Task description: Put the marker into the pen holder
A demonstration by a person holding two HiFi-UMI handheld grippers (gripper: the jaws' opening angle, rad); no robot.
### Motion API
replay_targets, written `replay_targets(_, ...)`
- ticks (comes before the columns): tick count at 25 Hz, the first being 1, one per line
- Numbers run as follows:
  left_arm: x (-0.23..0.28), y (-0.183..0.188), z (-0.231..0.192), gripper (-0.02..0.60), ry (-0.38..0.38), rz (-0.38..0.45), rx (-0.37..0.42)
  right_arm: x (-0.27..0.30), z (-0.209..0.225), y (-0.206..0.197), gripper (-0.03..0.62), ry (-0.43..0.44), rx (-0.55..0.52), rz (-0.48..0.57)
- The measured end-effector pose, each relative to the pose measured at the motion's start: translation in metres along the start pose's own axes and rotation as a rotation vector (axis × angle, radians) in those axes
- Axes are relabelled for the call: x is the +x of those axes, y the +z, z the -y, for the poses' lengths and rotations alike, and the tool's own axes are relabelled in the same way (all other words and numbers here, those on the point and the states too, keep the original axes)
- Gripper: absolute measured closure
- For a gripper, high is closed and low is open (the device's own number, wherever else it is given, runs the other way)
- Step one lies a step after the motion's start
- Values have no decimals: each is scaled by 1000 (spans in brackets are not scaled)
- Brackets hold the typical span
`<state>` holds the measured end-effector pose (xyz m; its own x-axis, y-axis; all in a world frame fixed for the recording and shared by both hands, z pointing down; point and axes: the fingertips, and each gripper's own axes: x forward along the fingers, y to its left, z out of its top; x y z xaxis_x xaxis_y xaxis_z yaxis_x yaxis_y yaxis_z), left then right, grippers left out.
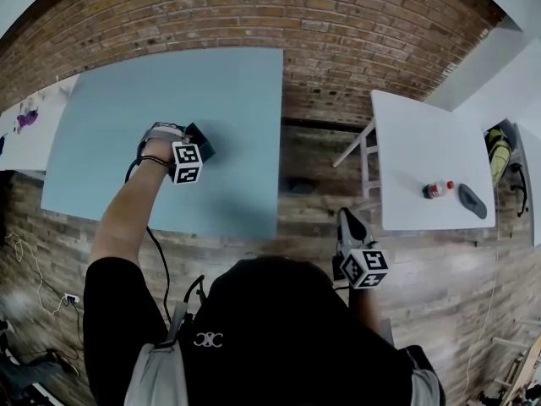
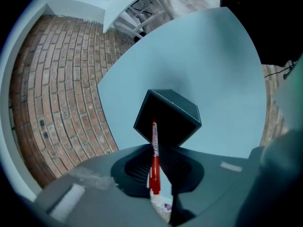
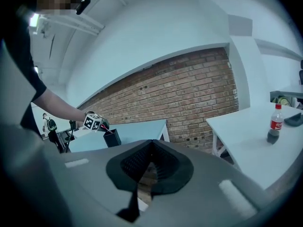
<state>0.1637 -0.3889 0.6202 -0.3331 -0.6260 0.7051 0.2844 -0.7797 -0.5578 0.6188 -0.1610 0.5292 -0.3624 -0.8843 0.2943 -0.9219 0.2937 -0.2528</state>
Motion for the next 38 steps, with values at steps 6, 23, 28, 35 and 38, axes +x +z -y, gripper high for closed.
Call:
replay_targets(6, -1, 5, 5, 440, -72, 48, -71, 8, -3, -3, 588, 13, -1, -1)
replay_targets(23, -156, -46, -20, 580, 87, 587, -1102, 58, -55, 42, 588, 239, -84, 29)
replay_targets(28, -205, -53, 3, 577, 113, 726, -1321, 60, -75, 65, 588, 316, -128, 58)
replay_targets(35, -255, -35, 28, 577, 114, 870, -1496, 67, -89, 88, 588, 324, -264, 102)
replay_targets(38, -266, -16, 37, 577, 95, 896, -1477, 70, -92, 93, 589, 329, -250, 110)
